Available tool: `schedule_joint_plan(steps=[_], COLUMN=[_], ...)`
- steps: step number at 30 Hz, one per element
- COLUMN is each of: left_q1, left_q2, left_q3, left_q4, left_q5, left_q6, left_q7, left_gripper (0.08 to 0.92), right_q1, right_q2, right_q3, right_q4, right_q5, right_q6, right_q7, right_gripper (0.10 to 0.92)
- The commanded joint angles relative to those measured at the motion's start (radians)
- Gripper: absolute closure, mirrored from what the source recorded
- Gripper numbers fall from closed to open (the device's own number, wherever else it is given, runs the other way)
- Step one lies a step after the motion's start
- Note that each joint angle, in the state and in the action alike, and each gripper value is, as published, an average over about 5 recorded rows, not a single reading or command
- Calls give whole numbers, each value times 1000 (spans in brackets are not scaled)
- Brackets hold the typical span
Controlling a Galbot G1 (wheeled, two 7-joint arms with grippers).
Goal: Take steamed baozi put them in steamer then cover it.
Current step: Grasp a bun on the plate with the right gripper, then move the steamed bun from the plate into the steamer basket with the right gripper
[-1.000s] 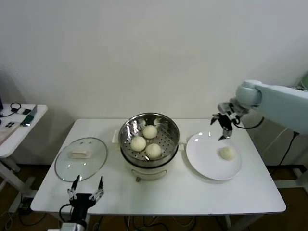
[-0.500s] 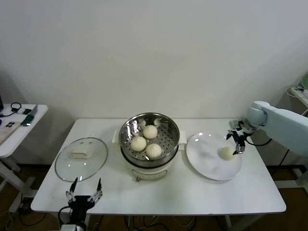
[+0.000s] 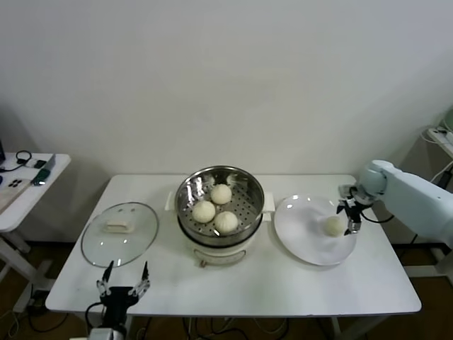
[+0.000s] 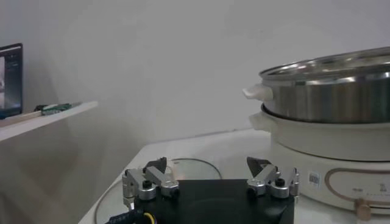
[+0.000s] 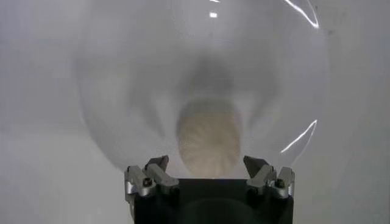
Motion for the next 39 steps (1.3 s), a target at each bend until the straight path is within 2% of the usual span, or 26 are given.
schedule_joint_plan(steps=[1,15,26,32,39], left_q1=[-5,-8,-4,-3,-8], left_q2=[1,1,-2,-2,-1], left_q3=[1,-1,-2,-2,8], left_q4=[4,7,6,0,-4], left_q5=[1,5,5,3,3], left_q6=[2,1,-3,-4,-6], left_q7=[0,0,0,1,7], left_gripper=[177,177,177,177,177], right_q1=[-50,-50,-31,85,366], right_q2=[82,110,98,57,44], right_q3=[61,74,67,-54,-331], right_q4=[-143,-178,-158,-48,94], right_q5=[-31,-25,36,223,536], right_q6=[29,39,18,-62,-144], right_q7=[-10,-31,-33,-18,18], right_gripper=[203,208,314,321,321])
